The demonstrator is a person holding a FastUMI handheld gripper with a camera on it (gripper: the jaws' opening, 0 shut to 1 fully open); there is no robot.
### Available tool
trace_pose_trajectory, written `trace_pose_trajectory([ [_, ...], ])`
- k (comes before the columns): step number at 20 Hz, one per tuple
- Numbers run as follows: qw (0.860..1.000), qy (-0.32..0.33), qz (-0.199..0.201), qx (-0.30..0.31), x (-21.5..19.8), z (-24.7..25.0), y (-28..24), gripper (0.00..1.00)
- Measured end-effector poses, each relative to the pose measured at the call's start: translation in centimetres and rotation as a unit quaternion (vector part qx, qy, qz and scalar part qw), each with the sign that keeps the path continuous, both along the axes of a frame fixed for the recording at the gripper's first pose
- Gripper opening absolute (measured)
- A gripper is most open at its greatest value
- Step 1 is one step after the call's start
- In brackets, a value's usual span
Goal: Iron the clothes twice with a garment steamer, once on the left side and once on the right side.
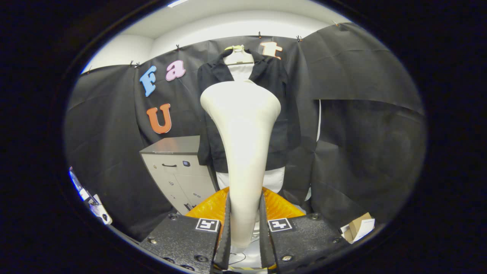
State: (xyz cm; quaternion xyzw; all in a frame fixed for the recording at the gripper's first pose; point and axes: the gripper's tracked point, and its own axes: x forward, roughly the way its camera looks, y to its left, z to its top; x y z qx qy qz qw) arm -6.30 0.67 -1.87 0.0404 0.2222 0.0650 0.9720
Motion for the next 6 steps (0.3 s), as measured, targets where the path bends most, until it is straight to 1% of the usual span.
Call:
trace_pose_trajectory([
  [6, 0.999, -0.009, 0.032, 0.002, 0.19, -0.15, -0.88, 0.34],
])
